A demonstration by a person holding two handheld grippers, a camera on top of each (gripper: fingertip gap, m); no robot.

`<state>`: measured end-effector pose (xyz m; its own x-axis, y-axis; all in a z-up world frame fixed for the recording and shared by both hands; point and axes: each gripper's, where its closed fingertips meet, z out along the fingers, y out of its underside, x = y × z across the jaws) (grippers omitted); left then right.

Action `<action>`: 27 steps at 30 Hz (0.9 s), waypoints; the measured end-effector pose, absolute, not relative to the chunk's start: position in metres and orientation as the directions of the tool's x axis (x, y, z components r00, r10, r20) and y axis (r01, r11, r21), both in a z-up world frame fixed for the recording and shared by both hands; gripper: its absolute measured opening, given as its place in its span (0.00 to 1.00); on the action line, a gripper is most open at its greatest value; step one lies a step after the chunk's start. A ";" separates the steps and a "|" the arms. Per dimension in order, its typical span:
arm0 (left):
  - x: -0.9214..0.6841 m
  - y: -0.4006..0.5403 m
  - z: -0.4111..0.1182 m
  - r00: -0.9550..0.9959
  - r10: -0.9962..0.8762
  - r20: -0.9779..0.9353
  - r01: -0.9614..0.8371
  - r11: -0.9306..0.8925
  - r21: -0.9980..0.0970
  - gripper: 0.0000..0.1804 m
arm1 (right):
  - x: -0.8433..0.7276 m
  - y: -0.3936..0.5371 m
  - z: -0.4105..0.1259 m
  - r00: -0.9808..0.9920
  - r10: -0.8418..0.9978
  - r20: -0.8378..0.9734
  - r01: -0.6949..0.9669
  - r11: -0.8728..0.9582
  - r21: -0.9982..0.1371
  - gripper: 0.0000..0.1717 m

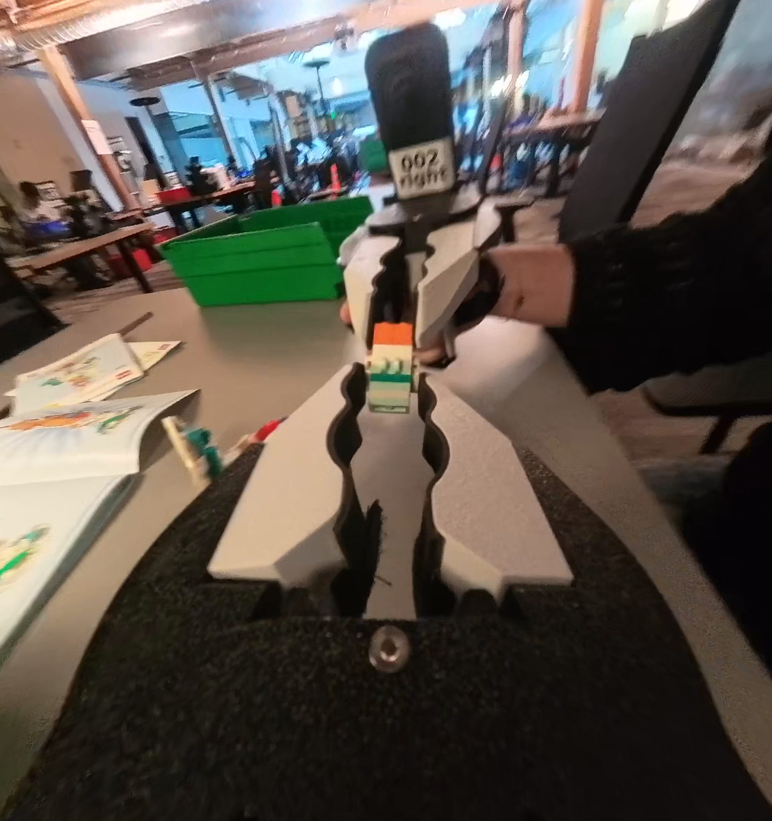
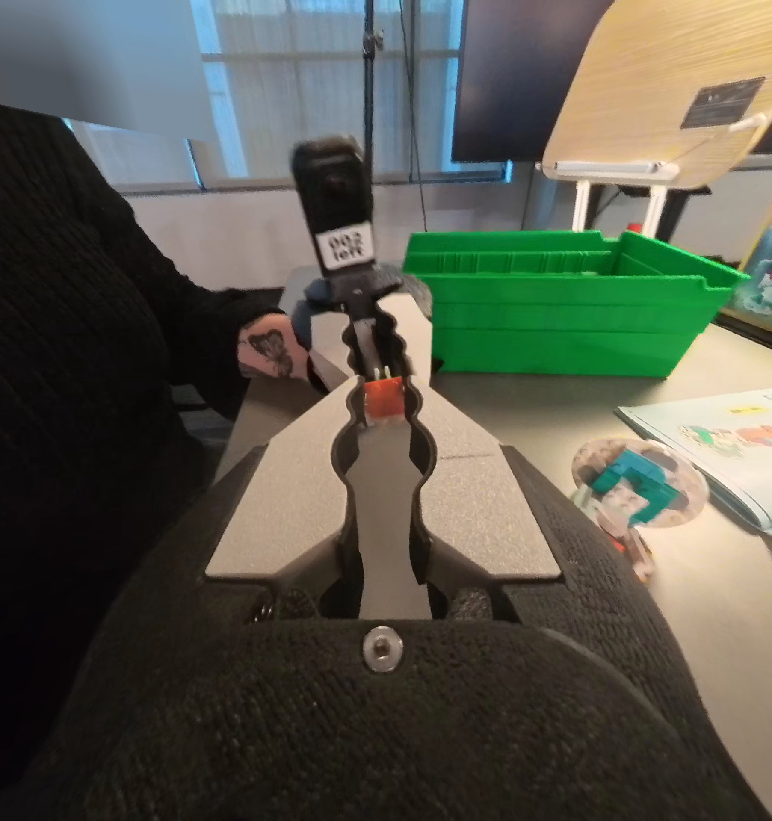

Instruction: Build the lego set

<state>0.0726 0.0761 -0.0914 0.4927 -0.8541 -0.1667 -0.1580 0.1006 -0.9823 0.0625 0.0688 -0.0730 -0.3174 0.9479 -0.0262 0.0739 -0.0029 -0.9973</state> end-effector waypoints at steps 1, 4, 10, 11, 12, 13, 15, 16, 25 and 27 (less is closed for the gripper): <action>0.070 0.080 -0.098 0.510 -0.832 -0.218 -0.225 0.116 -0.968 0.11 | 0.062 0.072 -0.079 -0.293 0.956 -0.018 0.120 0.018 -0.993 0.09; 0.064 0.087 -0.111 0.524 -0.783 -0.335 -0.374 0.142 -0.916 0.11 | 0.062 0.077 -0.096 -0.246 0.967 0.070 0.233 0.129 -0.964 0.13; 0.066 0.086 -0.126 0.478 -0.786 -0.392 -0.469 0.149 -0.870 0.11 | 0.065 0.080 -0.115 -0.243 0.935 0.260 0.362 0.336 -0.870 0.09; 0.066 0.086 -0.126 0.471 -0.789 -0.395 -0.472 0.153 -0.868 0.11 | 0.065 0.080 -0.117 -0.248 0.929 0.276 0.372 0.354 -0.858 0.09; 0.067 0.085 -0.127 0.466 -0.791 -0.396 -0.474 0.155 -0.867 0.11 | 0.066 0.080 -0.119 -0.254 0.922 0.291 0.381 0.372 -0.846 0.09; 0.067 0.085 -0.128 0.460 -0.793 -0.400 -0.478 0.159 -0.864 0.11 | 0.066 0.080 -0.121 -0.259 0.915 0.308 0.389 0.391 -0.834 0.09; 0.067 0.084 -0.130 0.445 -0.792 -0.418 -0.499 0.169 -0.850 0.11 | 0.065 0.078 -0.124 -0.270 0.904 0.331 0.399 0.418 -0.816 0.09; 0.067 0.083 -0.131 0.438 -0.793 -0.424 -0.507 0.172 -0.845 0.11 | 0.065 0.078 -0.125 -0.275 0.899 0.339 0.400 0.428 -0.810 0.09; 0.068 0.081 -0.138 0.406 -0.802 -0.438 -0.538 0.177 -0.824 0.11 | 0.065 0.074 -0.130 -0.308 0.868 0.390 0.415 0.491 -0.766 0.08; 0.065 0.085 -0.133 0.442 -0.775 -0.451 -0.536 0.175 -0.826 0.11 | 0.063 0.079 -0.125 -0.270 0.875 0.401 0.417 0.482 -0.771 0.08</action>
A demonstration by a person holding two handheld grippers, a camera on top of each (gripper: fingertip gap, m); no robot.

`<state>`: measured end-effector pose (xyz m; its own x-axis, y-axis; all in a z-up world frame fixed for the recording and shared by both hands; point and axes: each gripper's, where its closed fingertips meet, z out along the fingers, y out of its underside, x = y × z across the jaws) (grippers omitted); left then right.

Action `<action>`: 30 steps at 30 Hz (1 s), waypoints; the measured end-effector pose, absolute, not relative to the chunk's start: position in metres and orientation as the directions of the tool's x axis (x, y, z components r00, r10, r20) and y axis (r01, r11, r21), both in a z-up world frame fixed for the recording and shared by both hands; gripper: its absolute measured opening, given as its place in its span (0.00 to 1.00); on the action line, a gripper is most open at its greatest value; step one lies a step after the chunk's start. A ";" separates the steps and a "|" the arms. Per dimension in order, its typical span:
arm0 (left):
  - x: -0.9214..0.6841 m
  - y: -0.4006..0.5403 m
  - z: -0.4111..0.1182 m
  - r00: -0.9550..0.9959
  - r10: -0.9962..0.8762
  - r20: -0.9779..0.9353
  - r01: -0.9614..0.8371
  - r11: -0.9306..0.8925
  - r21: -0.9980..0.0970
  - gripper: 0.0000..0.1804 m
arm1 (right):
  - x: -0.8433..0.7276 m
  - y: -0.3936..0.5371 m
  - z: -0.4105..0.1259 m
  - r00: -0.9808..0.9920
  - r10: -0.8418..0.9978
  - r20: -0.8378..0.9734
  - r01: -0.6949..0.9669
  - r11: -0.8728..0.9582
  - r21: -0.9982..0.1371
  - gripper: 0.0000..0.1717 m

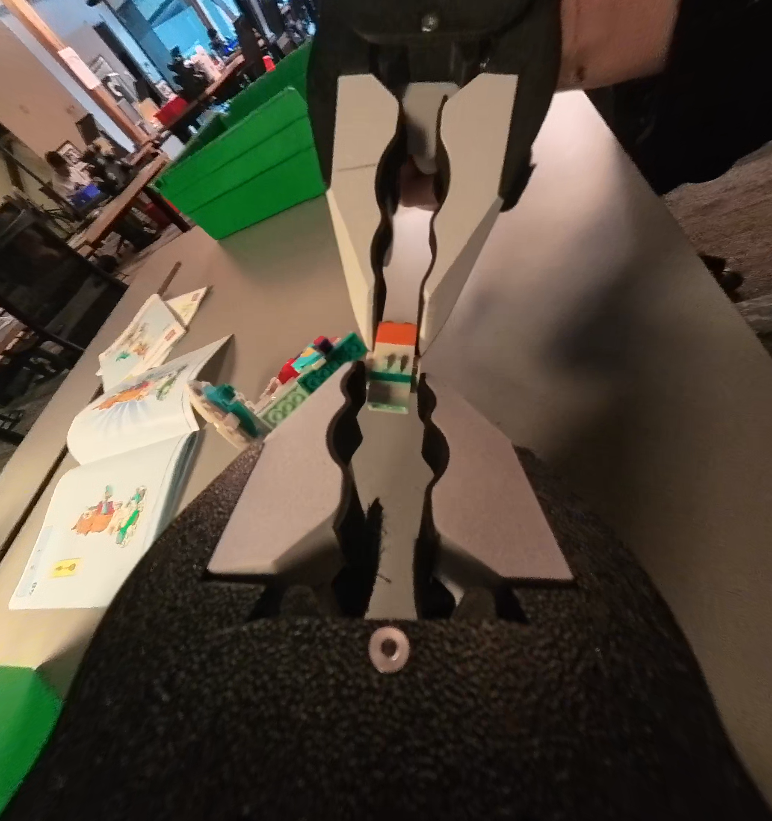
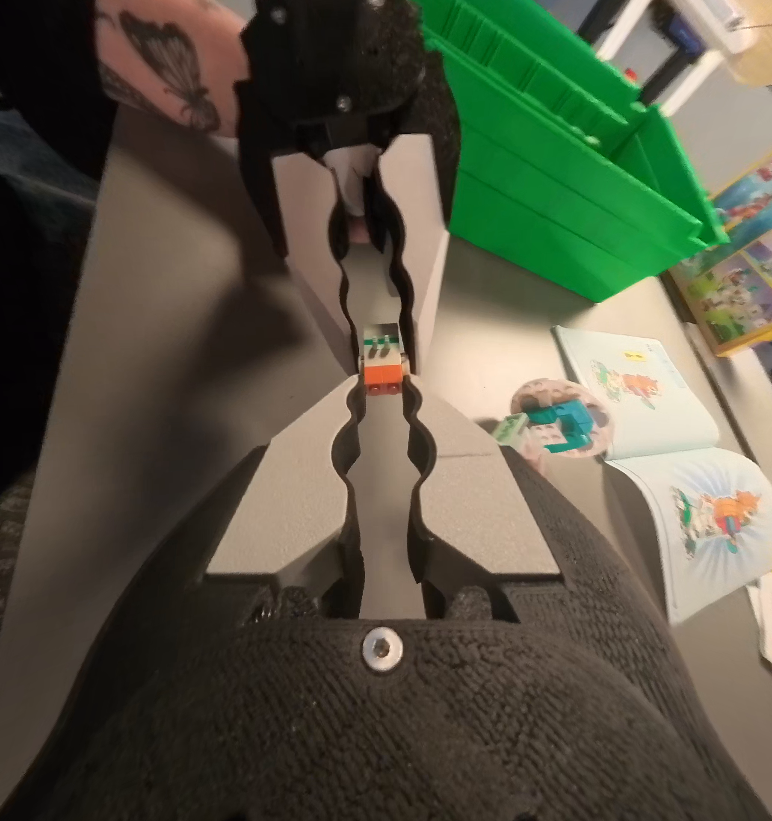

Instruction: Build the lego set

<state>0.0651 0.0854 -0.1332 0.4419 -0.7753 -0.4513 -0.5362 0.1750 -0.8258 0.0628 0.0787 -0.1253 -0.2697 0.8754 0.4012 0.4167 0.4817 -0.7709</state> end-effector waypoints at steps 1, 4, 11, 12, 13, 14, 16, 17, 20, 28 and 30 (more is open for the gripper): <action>0.063 0.088 -0.129 0.466 -0.755 -0.461 -0.533 0.177 -0.827 0.11 | 0.061 0.082 -0.122 -0.239 0.880 0.410 0.410 0.474 -0.779 0.08; 0.051 0.095 -0.122 0.532 -0.700 -0.477 -0.531 0.163 -0.832 0.11 | 0.064 0.104 -0.114 -0.098 0.888 0.449 0.428 0.445 -0.787 0.08; 0.042 0.105 -0.132 0.586 -0.694 -0.418 -0.534 0.057 -0.843 0.11 | 0.074 0.114 -0.108 -0.005 0.948 0.318 0.346 0.300 -0.889 0.08; 0.041 0.107 -0.140 0.588 -0.703 -0.400 -0.553 0.011 -0.833 0.11 | 0.073 0.115 -0.107 0.005 0.948 0.318 0.334 0.298 -0.894 0.08; 0.040 0.108 -0.147 0.590 -0.715 -0.376 -0.570 -0.038 -0.821 0.11 | 0.071 0.115 -0.107 0.012 0.945 0.326 0.321 0.306 -0.897 0.08; 0.039 0.109 -0.153 0.594 -0.726 -0.346 -0.576 -0.084 -0.813 0.11 | 0.069 0.114 -0.107 0.013 0.942 0.335 0.306 0.315 -0.898 0.08; 0.036 0.110 -0.163 0.617 -0.735 -0.280 -0.573 -0.176 -0.801 0.11 | 0.064 0.114 -0.110 0.022 0.931 0.365 0.304 0.341 -0.889 0.08; 0.035 0.111 -0.165 0.631 -0.733 -0.252 -0.564 -0.211 -0.799 0.11 | 0.062 0.115 -0.112 0.025 0.921 0.388 0.312 0.362 -0.878 0.08; 0.031 0.113 -0.167 0.676 -0.718 -0.167 -0.513 -0.295 -0.807 0.15 | 0.057 0.114 -0.114 0.032 0.889 0.456 0.318 0.423 -0.848 0.08; 0.030 0.115 -0.124 0.756 -0.641 0.133 -0.152 -0.369 -0.917 0.24 | 0.052 0.121 -0.110 0.123 0.766 0.631 0.358 0.559 -0.748 0.09; 0.038 0.113 -0.111 0.724 -0.649 0.232 -0.038 -0.373 -0.927 0.23 | 0.049 0.118 -0.108 0.127 0.716 0.686 0.368 0.608 -0.703 0.08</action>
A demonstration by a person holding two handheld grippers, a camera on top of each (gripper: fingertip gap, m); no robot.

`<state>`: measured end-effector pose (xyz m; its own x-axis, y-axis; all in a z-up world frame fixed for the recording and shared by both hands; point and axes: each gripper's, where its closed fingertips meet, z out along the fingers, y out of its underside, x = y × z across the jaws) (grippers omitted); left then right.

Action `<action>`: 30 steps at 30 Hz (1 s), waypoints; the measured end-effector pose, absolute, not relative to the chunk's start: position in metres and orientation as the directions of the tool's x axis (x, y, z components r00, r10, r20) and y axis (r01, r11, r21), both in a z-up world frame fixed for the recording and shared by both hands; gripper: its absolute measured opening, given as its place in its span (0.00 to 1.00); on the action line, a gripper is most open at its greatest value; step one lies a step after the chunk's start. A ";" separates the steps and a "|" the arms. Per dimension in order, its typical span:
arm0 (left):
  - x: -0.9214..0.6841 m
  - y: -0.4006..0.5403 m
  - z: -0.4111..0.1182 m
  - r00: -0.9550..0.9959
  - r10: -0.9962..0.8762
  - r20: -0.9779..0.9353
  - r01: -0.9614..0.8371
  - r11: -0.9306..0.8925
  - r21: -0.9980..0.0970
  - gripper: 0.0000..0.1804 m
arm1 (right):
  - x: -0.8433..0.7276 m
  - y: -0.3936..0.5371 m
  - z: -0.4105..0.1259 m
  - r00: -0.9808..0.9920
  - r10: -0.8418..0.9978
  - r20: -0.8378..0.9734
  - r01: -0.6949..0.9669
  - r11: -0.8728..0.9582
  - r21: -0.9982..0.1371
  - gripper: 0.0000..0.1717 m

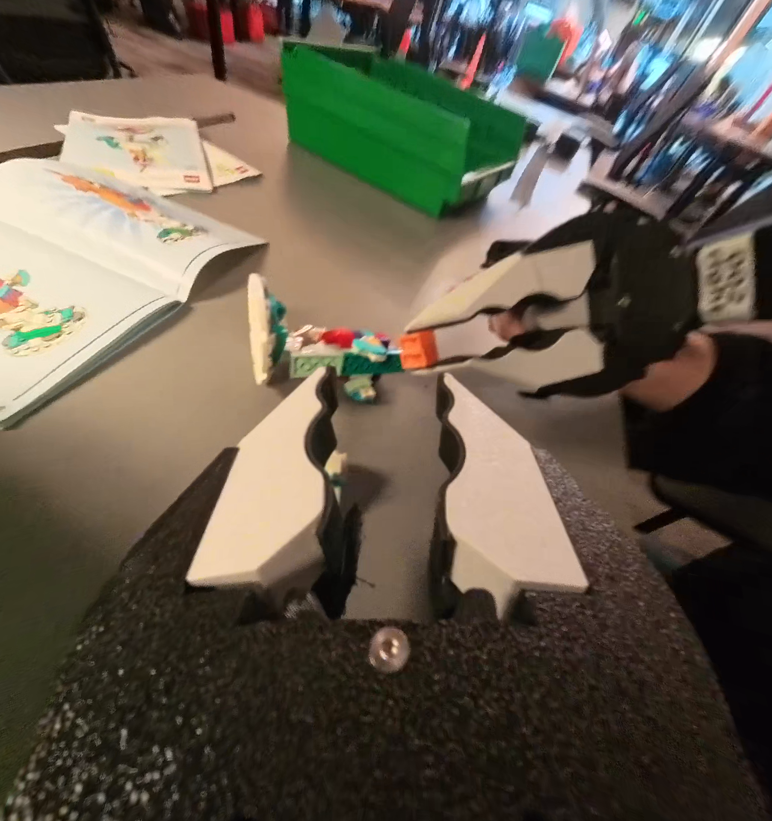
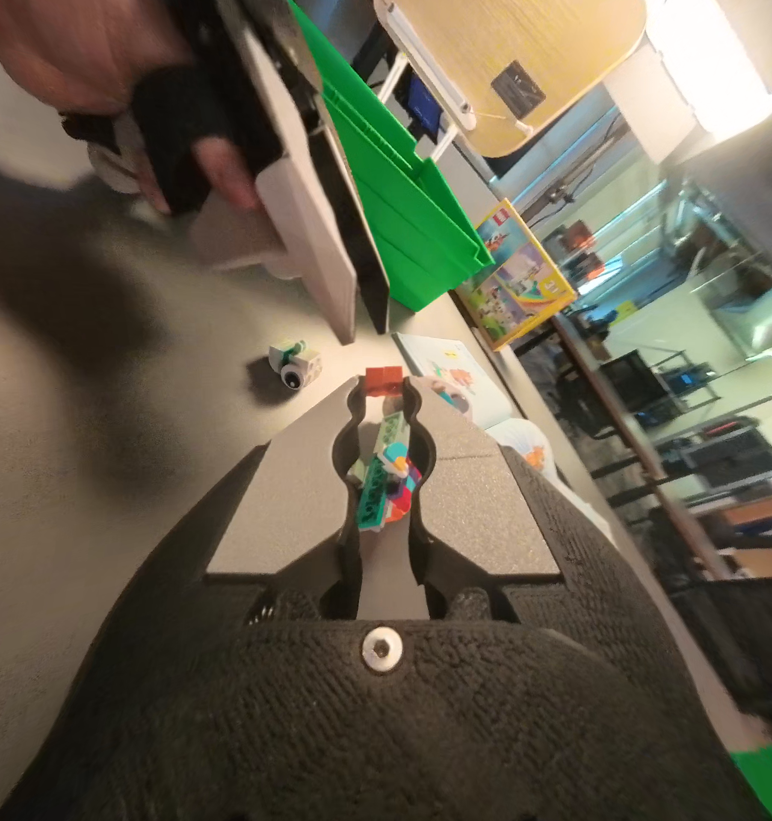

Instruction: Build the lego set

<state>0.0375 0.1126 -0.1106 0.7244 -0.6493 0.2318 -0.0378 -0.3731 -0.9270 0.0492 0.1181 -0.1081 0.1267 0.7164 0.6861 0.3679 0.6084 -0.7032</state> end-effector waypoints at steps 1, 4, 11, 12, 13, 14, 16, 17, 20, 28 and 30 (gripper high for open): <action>0.041 0.111 -0.107 0.706 -0.657 0.263 -0.007 -0.378 -0.926 0.23 | 0.047 0.117 -0.108 0.122 0.686 0.717 0.379 0.635 -0.673 0.08; 0.046 0.112 -0.107 0.706 -0.659 0.259 -0.007 -0.372 -0.928 0.19 | 0.042 0.110 -0.109 0.089 0.588 0.804 0.410 0.714 -0.567 0.08; 0.050 0.117 -0.115 0.761 -0.632 0.147 -0.104 -0.343 -0.934 0.11 | 0.035 0.113 -0.111 0.058 0.400 0.915 0.518 0.771 -0.370 0.08; 0.052 0.117 -0.115 0.761 -0.634 0.142 -0.110 -0.341 -0.934 0.09 | 0.035 0.114 -0.111 0.055 0.379 0.924 0.529 0.774 -0.349 0.08; 0.053 0.117 -0.115 0.761 -0.634 0.137 -0.114 -0.338 -0.934 0.08 | 0.035 0.115 -0.111 0.050 0.360 0.932 0.542 0.774 -0.328 0.08; 0.052 0.119 -0.116 0.769 -0.627 0.127 -0.121 -0.337 -0.934 0.08 | 0.035 0.115 -0.111 0.044 0.349 0.936 0.551 0.773 -0.315 0.08; 0.052 0.119 -0.119 0.775 -0.622 0.114 -0.142 -0.346 -0.927 0.07 | 0.036 0.115 -0.114 0.042 0.353 0.935 0.557 0.768 -0.315 0.09; 0.052 0.119 -0.119 0.774 -0.623 0.111 -0.148 -0.349 -0.925 0.07 | 0.036 0.115 -0.114 0.052 0.359 0.932 0.558 0.763 -0.326 0.09; 0.049 0.118 -0.116 0.782 -0.620 0.067 -0.175 -0.321 -0.931 0.04 | 0.038 0.115 -0.107 0.134 0.385 0.913 0.540 0.744 -0.393 0.13; 0.001 0.107 -0.047 0.851 -0.526 0.004 -0.082 -0.140 -0.987 0.04 | 0.054 0.126 -0.097 0.300 0.502 0.811 0.480 0.656 -0.583 0.22; -0.032 0.106 -0.032 0.904 -0.426 -0.047 -0.107 -0.119 -0.987 0.04 | 0.055 0.128 -0.099 0.315 0.506 0.803 0.472 0.651 -0.595 0.21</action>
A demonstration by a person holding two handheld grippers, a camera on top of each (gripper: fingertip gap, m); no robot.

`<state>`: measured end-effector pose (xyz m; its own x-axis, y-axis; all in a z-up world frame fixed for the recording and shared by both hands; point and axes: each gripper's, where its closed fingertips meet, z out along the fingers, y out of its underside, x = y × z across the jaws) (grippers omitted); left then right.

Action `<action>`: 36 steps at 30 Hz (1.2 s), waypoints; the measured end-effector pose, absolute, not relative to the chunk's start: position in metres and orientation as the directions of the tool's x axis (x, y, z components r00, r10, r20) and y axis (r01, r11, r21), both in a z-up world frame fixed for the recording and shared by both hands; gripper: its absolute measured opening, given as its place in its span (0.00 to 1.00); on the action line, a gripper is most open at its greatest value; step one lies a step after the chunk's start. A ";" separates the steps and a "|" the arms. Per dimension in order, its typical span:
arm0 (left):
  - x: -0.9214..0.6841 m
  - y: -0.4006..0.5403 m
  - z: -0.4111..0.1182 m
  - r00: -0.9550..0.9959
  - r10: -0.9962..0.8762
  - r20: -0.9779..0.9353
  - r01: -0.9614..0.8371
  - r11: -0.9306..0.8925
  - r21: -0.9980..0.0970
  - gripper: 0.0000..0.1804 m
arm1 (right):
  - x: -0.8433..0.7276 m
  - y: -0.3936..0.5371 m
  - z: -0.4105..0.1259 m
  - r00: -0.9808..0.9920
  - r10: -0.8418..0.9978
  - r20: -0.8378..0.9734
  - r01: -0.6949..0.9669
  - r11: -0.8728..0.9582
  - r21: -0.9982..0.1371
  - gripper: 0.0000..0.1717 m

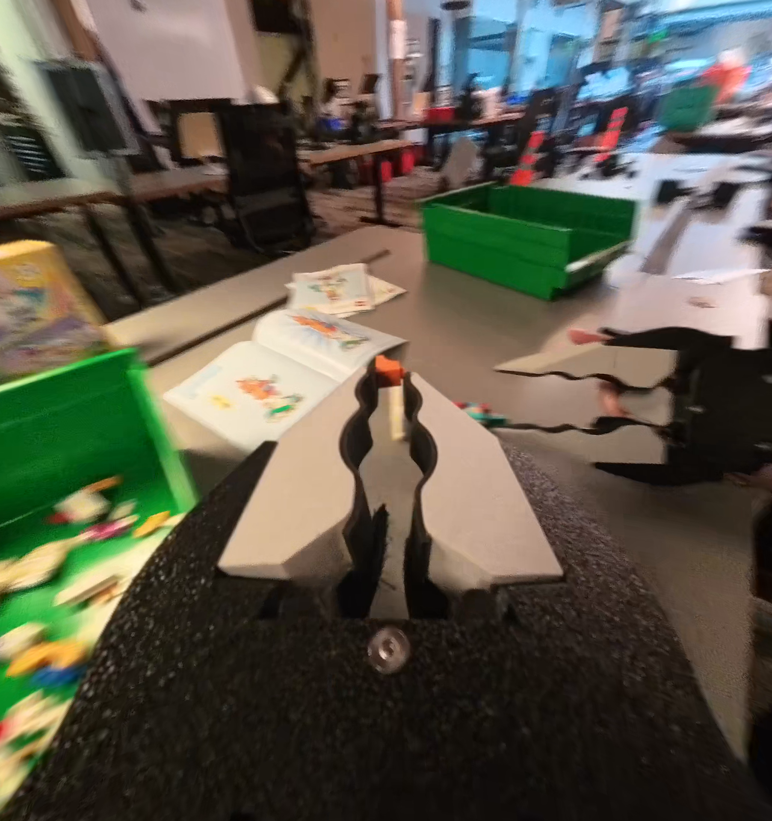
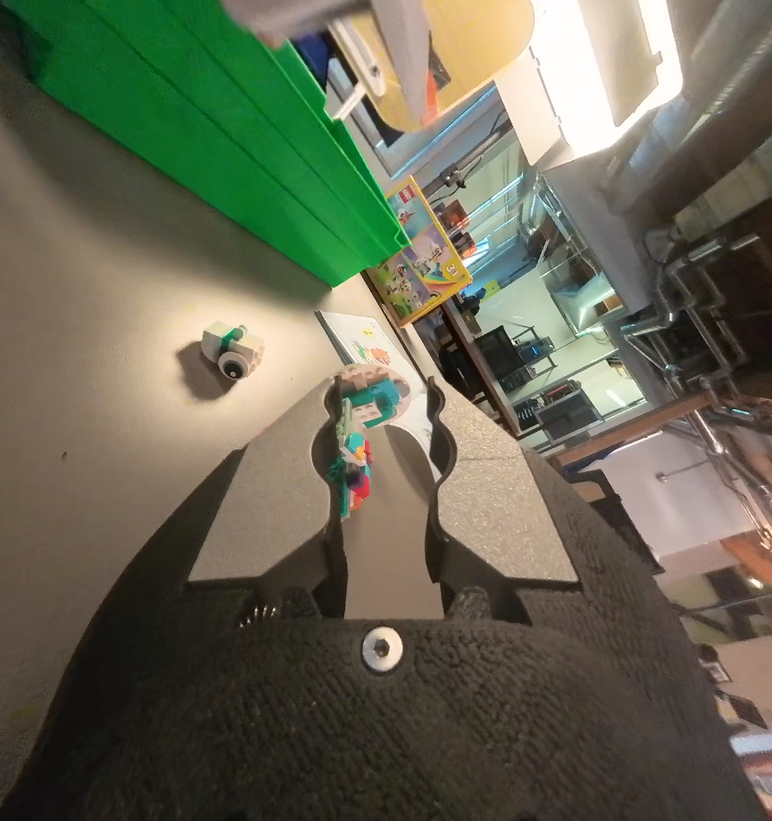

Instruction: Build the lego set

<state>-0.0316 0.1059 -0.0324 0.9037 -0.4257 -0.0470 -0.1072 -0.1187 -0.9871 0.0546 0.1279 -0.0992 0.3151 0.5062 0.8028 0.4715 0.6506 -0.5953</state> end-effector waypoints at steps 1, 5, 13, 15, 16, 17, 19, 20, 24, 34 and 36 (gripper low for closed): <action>-0.053 0.106 -0.029 0.933 -0.349 -0.087 -0.139 -0.128 -0.982 0.04 | 0.055 0.128 -0.100 0.320 0.506 0.801 0.470 0.650 -0.598 0.20; -0.132 0.103 -0.046 0.975 -0.102 -0.195 -0.218 -0.329 -0.919 0.04 | 0.056 0.132 -0.094 0.362 0.517 0.776 0.447 0.634 -0.631 0.18; -0.167 0.092 -0.068 0.964 0.020 -0.266 -0.220 -0.503 -0.836 0.28 | 0.080 0.146 -0.081 0.462 0.620 0.634 0.360 0.523 -0.773 0.18; -0.149 0.091 -0.054 0.913 0.005 -0.408 -0.356 -0.476 -0.804 0.27 | 0.091 0.151 -0.080 0.489 0.646 0.586 0.339 0.478 -0.810 0.18; -0.124 0.093 -0.049 0.903 -0.056 -0.425 -0.407 -0.428 -0.807 0.26 | 0.097 0.155 -0.079 0.511 0.652 0.560 0.325 0.457 -0.828 0.18; -0.088 0.096 -0.049 0.900 -0.166 -0.403 -0.435 -0.370 -0.821 0.25 | 0.104 0.160 -0.078 0.535 0.651 0.539 0.313 0.440 -0.842 0.18; -0.013 0.095 -0.061 0.856 -0.426 -0.293 -0.432 -0.276 -0.859 0.20 | 0.117 0.170 -0.076 0.582 0.634 0.509 0.296 0.417 -0.859 0.18; 0.019 0.093 -0.070 0.812 -0.538 -0.225 -0.414 -0.260 -0.872 0.18 | 0.122 0.173 -0.074 0.602 0.623 0.498 0.287 0.414 -0.864 0.17; 0.081 0.100 -0.112 0.711 -0.699 -0.075 -0.392 -0.307 -0.867 0.12 | 0.131 0.181 -0.074 0.642 0.616 0.457 0.256 0.390 -0.885 0.15; 0.092 0.124 -0.176 0.739 -0.673 -0.035 -0.473 -0.481 -0.738 0.14 | 0.129 0.180 -0.076 0.637 0.620 0.458 0.252 0.394 -0.884 0.14; 0.092 0.125 -0.178 0.741 -0.669 -0.049 -0.477 -0.474 -0.740 0.11 | 0.129 0.180 -0.075 0.638 0.622 0.454 0.248 0.392 -0.886 0.14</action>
